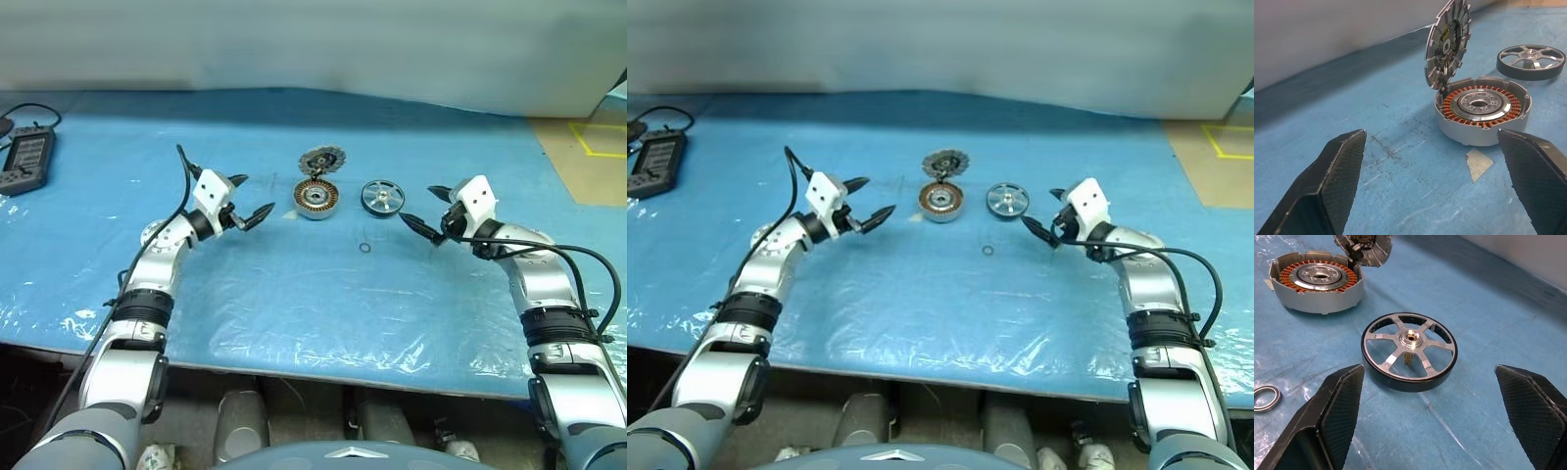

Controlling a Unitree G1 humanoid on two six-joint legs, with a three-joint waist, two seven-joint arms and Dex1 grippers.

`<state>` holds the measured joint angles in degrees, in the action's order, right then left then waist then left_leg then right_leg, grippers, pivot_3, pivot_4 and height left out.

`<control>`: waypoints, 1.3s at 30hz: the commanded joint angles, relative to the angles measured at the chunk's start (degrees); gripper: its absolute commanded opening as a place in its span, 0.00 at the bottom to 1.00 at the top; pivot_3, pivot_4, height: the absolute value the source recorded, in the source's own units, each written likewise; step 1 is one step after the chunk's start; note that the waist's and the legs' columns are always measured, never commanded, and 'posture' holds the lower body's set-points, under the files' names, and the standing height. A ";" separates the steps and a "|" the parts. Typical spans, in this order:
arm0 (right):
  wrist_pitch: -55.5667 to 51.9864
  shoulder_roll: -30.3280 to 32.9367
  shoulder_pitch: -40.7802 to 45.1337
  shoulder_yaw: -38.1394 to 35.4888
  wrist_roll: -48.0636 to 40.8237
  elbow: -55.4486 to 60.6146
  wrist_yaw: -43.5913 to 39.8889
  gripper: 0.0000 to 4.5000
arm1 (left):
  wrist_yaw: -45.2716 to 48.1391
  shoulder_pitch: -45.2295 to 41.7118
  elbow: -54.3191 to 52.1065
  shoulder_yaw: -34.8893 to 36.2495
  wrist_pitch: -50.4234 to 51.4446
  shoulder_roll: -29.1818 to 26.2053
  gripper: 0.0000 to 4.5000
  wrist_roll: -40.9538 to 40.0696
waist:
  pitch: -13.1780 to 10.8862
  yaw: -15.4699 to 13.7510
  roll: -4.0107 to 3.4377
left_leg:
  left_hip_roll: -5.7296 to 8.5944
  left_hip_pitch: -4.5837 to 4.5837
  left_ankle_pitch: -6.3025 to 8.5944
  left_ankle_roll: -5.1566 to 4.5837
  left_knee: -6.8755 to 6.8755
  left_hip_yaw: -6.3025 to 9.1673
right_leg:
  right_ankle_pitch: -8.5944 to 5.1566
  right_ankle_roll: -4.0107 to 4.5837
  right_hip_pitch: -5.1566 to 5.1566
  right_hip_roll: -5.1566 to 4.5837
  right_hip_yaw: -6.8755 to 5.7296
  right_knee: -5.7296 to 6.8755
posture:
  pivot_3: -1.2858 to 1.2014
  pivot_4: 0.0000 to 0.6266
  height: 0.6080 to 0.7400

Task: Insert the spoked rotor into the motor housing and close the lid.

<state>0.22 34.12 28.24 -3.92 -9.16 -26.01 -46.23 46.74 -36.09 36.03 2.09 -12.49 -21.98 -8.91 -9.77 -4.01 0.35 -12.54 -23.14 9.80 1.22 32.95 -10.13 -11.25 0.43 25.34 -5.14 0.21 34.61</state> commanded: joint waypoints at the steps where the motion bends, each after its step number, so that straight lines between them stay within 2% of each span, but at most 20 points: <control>1: 0.07 0.41 -0.06 -1.51 -1.10 2.33 0.13 0.99 | 0.15 -0.63 -1.01 0.45 -0.31 -0.56 1.00 -0.39 | 0.00 -0.01 0.00 | 0.00 0.00 0.00 0.00 0.00 0.00 | 0.00 0.00 0.00 0.00 0.00 0.00 | 0.52 0.24 1.00; 8: 0.44 -0.10 1.31 -0.93 -0.67 0.98 0.21 0.99 | 0.26 -0.35 -0.68 0.32 -0.51 -0.46 1.00 -0.29 | 0.00 0.00 0.00 | 0.00 0.01 0.00 0.00 0.00 0.00 | 0.00 0.00 0.00 0.00 0.00 0.01 | 0.52 0.24 1.00; 13: 0.96 -0.89 2.72 -0.79 -0.44 -0.35 0.74 0.99 | 2.88 -3.40 1.44 -1.07 -0.75 -0.99 1.00 0.64 | 0.00 -0.02 0.00 | 0.00 0.01 0.00 0.00 0.00 0.00 | 0.00 0.00 0.00 0.00 0.00 0.02 | 0.52 0.24 1.00; 18: 2.26 -2.59 3.66 -0.26 0.06 -1.94 1.27 0.99 | 19.93 -12.17 6.89 -9.04 -4.09 -5.92 1.00 5.28 | -0.01 -0.19 0.01 | -0.01 0.00 -0.01 0.01 0.01 0.01 | 0.00 0.00 0.00 0.00 0.00 0.04 | 0.52 0.24 1.00; 21: 2.76 -3.30 3.85 -0.26 0.25 -2.31 1.64 0.99 | 30.78 -21.68 14.08 -13.69 -9.67 -8.46 1.00 8.87 | -0.03 -0.42 0.01 | -0.01 -0.04 -0.12 0.19 -0.01 0.01 | 0.00 0.01 0.02 0.00 0.00 0.02 | 0.52 0.24 1.00; 24: 3.57 -3.83 4.03 -0.26 0.45 -3.05 2.22 0.99 | 39.62 -30.24 21.35 -17.62 -15.96 -8.69 1.00 12.42 | -0.03 -0.62 0.02 | 0.04 -0.04 -0.13 0.22 -0.02 0.00 | 0.00 0.01 0.02 -0.02 -0.01 0.02 | 0.52 0.24 1.00; 27: 3.94 -4.40 3.59 -0.20 0.50 -2.63 2.78 0.99 | 43.54 -38.07 28.45 -21.52 -22.93 -6.98 1.00 17.39 | -0.04 -0.76 0.02 | 0.05 0.00 -0.13 0.22 -0.04 -0.01 | 0.00 0.02 0.01 -0.03 0.00 0.03 | 0.52 0.24 1.00; 32: 3.91 -3.88 3.01 -1.30 0.23 -1.62 3.98 0.99 | 42.24 -46.77 36.04 -26.74 -29.93 -1.36 1.00 25.53 | -0.06 -1.60 0.06 | 0.04 -0.02 -0.13 0.22 -0.04 0.00 | -0.01 0.03 0.00 -0.04 -0.01 0.03 | 0.52 0.24 1.00; 35: 3.65 -2.36 2.30 -2.51 -0.26 -0.26 4.37 0.99 | 35.08 -49.95 38.73 -30.82 -31.60 1.52 1.00 32.25 | -0.08 -1.76 0.08 | 0.05 -0.06 -0.14 0.22 0.00 0.01 | -0.01 0.03 0.00 -0.06 -0.01 0.06 | 0.52 0.24 1.00; 39: 1.87 -0.34 1.40 -3.37 -1.04 2.75 4.24 0.99 | 20.33 -52.46 41.05 -36.46 -29.62 4.59 1.00 41.69 | -0.09 -1.74 0.10 | 0.05 -0.09 -0.14 0.22 0.03 0.05 | -0.01 0.02 0.00 -0.05 -0.03 0.07 | 0.52 0.24 1.00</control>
<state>2.49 32.40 29.66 -5.33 -9.01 -26.80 -42.09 72.54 -86.18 76.43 -32.06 -42.89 -17.49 28.63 -9.86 -5.75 0.45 -12.49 -23.23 9.67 1.44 32.98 -10.07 -11.26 0.45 25.33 -5.19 0.18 34.69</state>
